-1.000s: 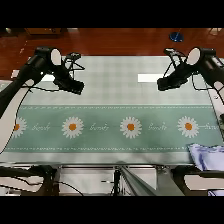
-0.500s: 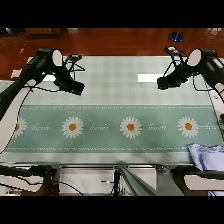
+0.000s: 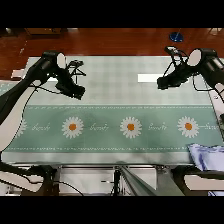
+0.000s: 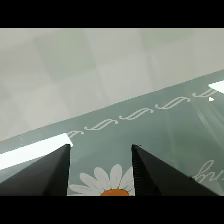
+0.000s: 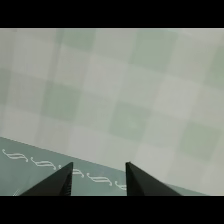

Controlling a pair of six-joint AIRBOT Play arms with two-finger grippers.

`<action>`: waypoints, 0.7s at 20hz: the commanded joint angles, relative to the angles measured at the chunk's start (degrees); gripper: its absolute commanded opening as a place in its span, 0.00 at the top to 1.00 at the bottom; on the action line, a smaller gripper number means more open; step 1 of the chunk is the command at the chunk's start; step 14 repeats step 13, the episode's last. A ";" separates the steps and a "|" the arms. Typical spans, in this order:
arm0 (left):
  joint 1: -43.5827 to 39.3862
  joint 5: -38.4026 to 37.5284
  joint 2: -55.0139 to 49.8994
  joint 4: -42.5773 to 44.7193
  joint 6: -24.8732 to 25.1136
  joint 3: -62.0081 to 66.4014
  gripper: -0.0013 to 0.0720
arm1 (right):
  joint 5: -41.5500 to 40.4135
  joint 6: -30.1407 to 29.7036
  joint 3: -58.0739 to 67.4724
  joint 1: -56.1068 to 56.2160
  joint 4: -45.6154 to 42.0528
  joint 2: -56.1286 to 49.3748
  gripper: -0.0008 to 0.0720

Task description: Fold the shirts.

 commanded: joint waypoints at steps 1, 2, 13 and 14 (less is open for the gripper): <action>0.15 -1.31 -0.04 -0.17 0.04 1.33 0.34 | 0.02 0.00 -0.02 0.02 0.00 0.04 0.44; 0.09 0.33 0.46 -0.17 0.04 1.66 0.34 | 0.02 0.00 -0.02 0.02 0.00 0.04 0.44; 0.07 7.28 5.99 -0.35 0.04 1.68 0.34 | 0.02 0.00 -0.02 0.02 0.00 0.04 0.44; 0.07 7.28 5.99 -0.35 0.04 1.68 0.34 | 0.02 0.00 -0.02 0.02 0.00 0.04 0.44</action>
